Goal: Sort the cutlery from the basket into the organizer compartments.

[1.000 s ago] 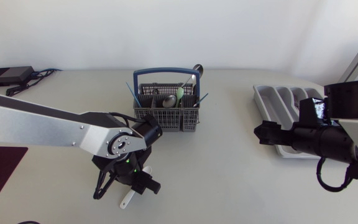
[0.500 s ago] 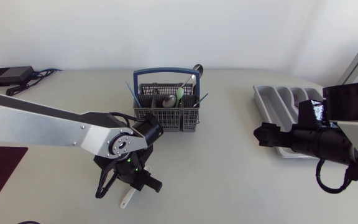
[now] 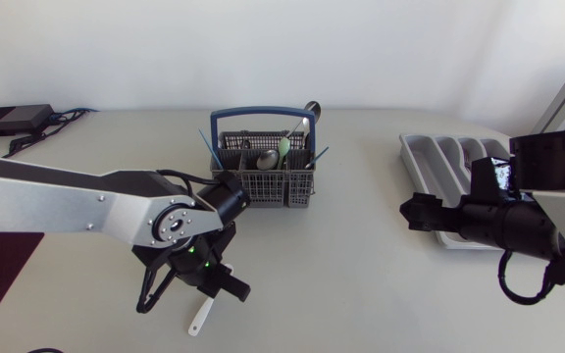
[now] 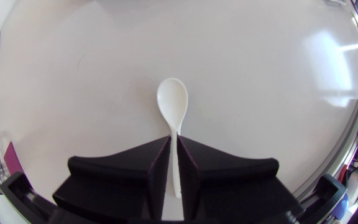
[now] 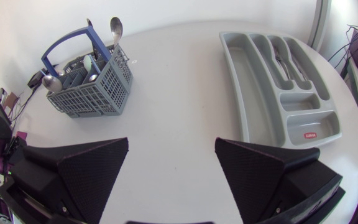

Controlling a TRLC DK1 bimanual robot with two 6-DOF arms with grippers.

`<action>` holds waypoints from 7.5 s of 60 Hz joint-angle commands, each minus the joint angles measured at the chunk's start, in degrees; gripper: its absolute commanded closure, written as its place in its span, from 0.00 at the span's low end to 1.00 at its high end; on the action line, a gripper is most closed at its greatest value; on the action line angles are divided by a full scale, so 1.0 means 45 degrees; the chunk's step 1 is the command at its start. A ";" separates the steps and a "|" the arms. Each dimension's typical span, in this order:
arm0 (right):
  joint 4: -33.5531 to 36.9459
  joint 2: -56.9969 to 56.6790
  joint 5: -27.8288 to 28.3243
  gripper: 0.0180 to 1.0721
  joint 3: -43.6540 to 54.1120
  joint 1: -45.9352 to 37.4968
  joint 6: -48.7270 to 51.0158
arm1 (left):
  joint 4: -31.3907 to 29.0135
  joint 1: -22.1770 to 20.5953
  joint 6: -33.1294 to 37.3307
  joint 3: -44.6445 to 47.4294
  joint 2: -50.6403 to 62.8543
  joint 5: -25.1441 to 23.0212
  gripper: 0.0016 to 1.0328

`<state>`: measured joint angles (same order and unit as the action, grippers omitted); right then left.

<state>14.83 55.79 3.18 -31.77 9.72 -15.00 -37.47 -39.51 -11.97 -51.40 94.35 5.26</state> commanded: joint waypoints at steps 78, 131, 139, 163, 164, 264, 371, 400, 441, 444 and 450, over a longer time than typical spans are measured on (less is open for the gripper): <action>-0.0131 0.0083 -0.0043 0.05 0.0322 0.0302 -0.0064 | 0.1277 -0.0479 -0.0114 0.1500 0.2120 0.0863 0.90; 0.0005 0.0239 0.0524 0.05 0.0087 0.0321 -0.0084 | 0.0417 -0.0166 0.0472 0.0894 -0.1122 -0.0035 0.97; 0.0376 0.0512 0.1422 0.05 -0.0284 0.0282 -0.0142 | 0.0456 -0.0010 0.0491 0.0543 -0.1610 -0.0563 0.97; 0.2329 0.3227 0.4528 0.05 -0.2843 0.0243 -0.0181 | 0.2585 -0.0127 0.0394 0.0132 -0.2743 -0.1403 0.97; 0.2329 0.3266 0.4703 0.05 -0.2843 0.0282 -0.0123 | 0.2585 -0.0147 0.0374 0.0074 -0.2743 -0.1422 0.97; -0.2534 0.5083 0.4664 0.62 -0.4425 0.3583 0.0913 | 0.6628 -0.0244 -0.5329 -0.4809 -0.0009 -0.1754 0.97; -0.2143 0.5161 0.4996 0.94 -0.4229 0.4462 0.2182 | 0.5925 -0.0205 -0.5212 -0.4829 -0.0048 -0.3063 0.47; -0.0971 0.5102 0.6188 0.94 -0.3468 0.2646 0.4604 | 0.4636 0.0361 -0.3395 -0.4946 -0.1766 -0.3180 0.37; 0.7369 0.6704 0.7868 0.93 -0.4346 -0.6612 1.8471 | 0.3269 0.2041 -0.0739 -0.3539 -0.3622 -0.3238 0.37; 0.7603 0.7134 0.7848 0.93 -0.4620 -0.7237 1.9252 | 0.3269 0.2041 -0.0661 -0.3383 -0.3681 -0.3180 0.37; 0.7857 0.7700 0.7672 0.93 -0.5011 -0.8155 2.0580 | 0.3269 0.1982 -0.0622 -0.3149 -0.3759 -0.3063 0.37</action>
<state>48.73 88.25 37.98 -52.34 -24.38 70.04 -22.50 -30.81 -16.21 -67.35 78.72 -8.75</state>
